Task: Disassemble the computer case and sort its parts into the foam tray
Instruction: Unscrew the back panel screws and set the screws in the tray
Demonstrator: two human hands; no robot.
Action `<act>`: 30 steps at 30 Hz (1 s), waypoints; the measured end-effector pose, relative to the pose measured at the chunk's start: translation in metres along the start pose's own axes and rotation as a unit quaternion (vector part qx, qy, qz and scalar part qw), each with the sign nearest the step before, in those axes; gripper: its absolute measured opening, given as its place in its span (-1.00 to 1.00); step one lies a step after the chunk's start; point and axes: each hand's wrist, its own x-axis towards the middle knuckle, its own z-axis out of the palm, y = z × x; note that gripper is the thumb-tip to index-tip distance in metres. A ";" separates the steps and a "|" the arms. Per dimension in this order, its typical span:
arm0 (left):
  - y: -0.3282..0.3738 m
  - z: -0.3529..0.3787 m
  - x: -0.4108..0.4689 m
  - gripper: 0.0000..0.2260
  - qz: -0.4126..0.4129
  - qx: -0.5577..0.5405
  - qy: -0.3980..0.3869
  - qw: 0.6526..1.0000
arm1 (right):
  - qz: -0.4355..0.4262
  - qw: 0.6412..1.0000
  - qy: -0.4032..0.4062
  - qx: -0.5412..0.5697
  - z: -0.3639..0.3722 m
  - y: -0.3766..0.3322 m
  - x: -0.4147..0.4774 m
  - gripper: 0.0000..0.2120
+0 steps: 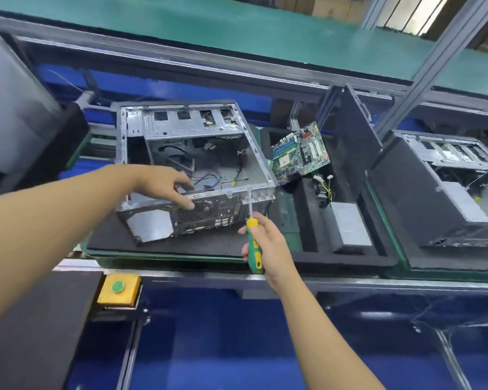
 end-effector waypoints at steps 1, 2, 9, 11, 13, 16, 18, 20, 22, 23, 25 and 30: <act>-0.011 0.005 -0.004 -0.30 -0.012 0.004 -0.021 1.000 | 0.004 1.000 -0.008 -0.010 0.011 0.002 -0.002 -0.67; -0.020 0.012 -0.005 -0.31 -0.018 0.009 -0.028 0.999 | 0.012 1.000 -0.011 -0.008 0.022 0.006 -0.004 -0.69; -0.042 0.054 0.014 -0.71 -0.027 0.128 0.097 0.987 | 0.058 0.997 0.040 0.012 0.071 0.031 -0.017 -0.80; -0.044 0.054 0.014 -0.70 -0.027 0.133 0.104 0.985 | 0.070 0.996 0.056 0.006 0.082 0.038 -0.024 -0.80; -0.046 0.058 0.014 -0.70 -0.021 0.153 0.137 0.978 | 0.071 0.996 0.059 -0.001 0.093 0.043 -0.030 -0.81; -0.044 0.064 0.012 -0.66 -0.014 0.166 0.185 0.968 | 0.059 0.997 0.050 -0.026 0.111 0.048 -0.036 -0.84; -0.043 0.066 0.010 -0.72 -0.004 0.159 0.210 0.965 | 0.051 0.997 0.043 -0.046 0.123 0.050 -0.037 -0.85; -0.043 0.065 0.010 -0.74 0.004 0.147 0.219 0.964 | 0.037 0.997 0.036 -0.061 0.134 0.050 -0.036 -0.84; -0.043 0.065 0.011 -0.70 0.005 0.144 0.220 0.965 | 0.025 0.997 0.034 -0.070 0.141 0.050 -0.034 -0.80; -0.044 0.066 0.012 -0.63 0.004 0.148 0.223 0.964 | 0.023 0.997 0.035 -0.072 0.144 0.049 -0.033 -0.77; -0.045 0.067 0.013 -0.52 0.004 0.151 0.231 0.961 | 0.026 0.996 0.041 -0.075 0.147 0.049 -0.030 -0.74; -0.043 0.065 0.011 -0.57 0.002 0.130 0.231 0.964 | 0.035 0.995 0.057 -0.069 0.148 0.048 -0.025 -0.73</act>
